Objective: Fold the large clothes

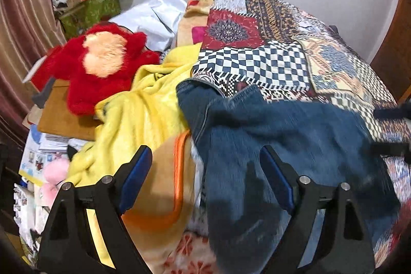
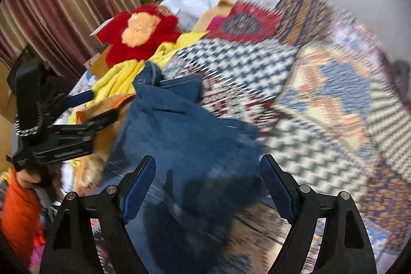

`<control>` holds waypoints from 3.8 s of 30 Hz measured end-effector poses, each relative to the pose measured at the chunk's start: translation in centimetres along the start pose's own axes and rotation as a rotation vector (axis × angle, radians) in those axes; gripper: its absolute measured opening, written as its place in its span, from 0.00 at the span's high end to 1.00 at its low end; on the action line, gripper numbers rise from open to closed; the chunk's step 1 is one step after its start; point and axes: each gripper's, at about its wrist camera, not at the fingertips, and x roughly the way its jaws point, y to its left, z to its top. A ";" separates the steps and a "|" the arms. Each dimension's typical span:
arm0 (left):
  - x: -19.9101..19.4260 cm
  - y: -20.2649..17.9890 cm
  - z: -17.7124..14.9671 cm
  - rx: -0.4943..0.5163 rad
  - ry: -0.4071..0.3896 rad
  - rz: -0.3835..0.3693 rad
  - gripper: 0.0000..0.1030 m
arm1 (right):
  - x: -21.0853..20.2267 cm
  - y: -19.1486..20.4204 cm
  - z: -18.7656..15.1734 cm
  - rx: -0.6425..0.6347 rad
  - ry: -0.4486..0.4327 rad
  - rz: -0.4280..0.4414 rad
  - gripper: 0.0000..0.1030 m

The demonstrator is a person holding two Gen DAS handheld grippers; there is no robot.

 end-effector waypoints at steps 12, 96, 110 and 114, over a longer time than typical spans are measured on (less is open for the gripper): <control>7.6 1.6 3.3 -0.114 0.067 -0.045 0.09 | 6.4 -3.7 2.4 0.016 0.099 -0.111 0.20; -36.7 -9.0 -15.5 -0.102 -0.722 0.007 0.00 | -28.9 13.1 -20.1 -0.031 -0.831 -0.202 0.00; -36.5 -9.0 -15.1 -0.092 -0.710 -0.019 0.00 | -28.5 13.2 -19.8 -0.014 -0.825 -0.207 0.00; -36.4 -9.0 -15.1 -0.079 -0.702 -0.038 0.00 | -28.5 13.3 -19.8 -0.009 -0.833 -0.208 0.00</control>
